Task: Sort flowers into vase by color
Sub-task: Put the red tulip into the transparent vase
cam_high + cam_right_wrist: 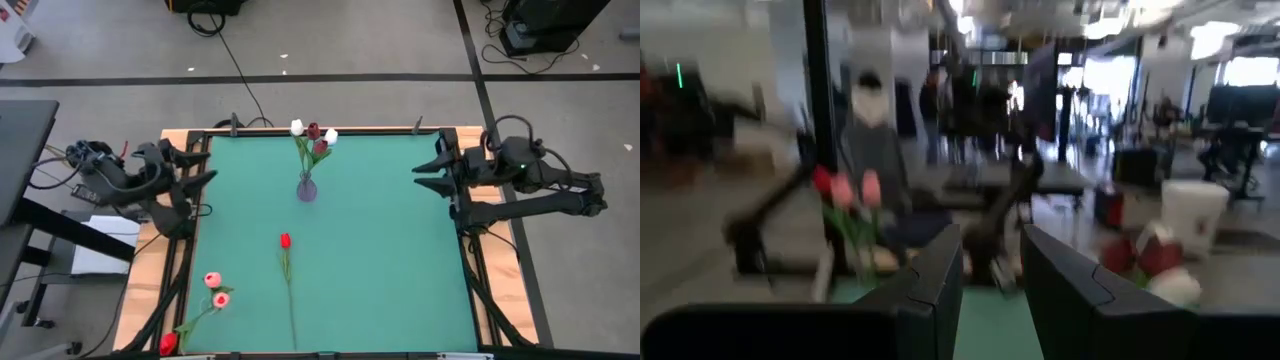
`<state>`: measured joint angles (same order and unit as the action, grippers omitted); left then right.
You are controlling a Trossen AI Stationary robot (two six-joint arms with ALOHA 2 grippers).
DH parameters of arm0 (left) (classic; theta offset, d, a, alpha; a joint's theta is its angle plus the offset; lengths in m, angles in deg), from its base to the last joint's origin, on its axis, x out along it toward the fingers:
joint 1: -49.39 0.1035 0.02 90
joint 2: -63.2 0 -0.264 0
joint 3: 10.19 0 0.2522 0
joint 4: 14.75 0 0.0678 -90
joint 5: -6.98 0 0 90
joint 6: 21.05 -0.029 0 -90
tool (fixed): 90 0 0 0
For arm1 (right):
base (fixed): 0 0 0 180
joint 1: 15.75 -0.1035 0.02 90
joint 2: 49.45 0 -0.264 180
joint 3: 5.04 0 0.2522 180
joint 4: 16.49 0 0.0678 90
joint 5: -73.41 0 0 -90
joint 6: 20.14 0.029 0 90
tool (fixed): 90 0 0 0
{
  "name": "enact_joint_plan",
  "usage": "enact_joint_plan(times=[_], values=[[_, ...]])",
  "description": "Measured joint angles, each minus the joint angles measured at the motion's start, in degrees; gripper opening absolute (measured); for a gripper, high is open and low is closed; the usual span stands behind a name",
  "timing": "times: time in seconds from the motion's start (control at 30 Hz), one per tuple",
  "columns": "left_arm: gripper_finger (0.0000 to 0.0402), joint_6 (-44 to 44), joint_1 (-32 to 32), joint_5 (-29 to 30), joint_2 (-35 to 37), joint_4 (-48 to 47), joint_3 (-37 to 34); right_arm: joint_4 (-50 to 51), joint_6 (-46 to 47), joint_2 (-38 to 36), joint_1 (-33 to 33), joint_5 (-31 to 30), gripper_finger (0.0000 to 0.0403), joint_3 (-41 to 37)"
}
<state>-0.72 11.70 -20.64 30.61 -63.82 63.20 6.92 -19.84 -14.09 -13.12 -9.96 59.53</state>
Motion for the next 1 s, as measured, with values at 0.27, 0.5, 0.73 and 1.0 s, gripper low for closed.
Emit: enact_joint_plan(times=[0.27,0.5,0.73,1.0], values=[[0.027,12.4,3.8,5.0,-7.0,-0.5,0.0,-15.6,9.7,2.5,0.0,0.7,0.0112,0.0],[0.027,26.7,9.4,-0.2,-18.1,-0.5,0.0,-26.7,20.0,6.1,0.0,-0.7,0.0112,0.0],[0.027,43.2,15.6,-14.1,-30.2,-0.4,-0.1,-25.5,18.8,8.6,1.0,-1.2,0.0112,0.0],[0.0238,62.9,18.5,-38.2,-42.3,-4.2,-0.1,-20.5,19.7,7.3,3.2,-6.6,0.0112,0.0]])
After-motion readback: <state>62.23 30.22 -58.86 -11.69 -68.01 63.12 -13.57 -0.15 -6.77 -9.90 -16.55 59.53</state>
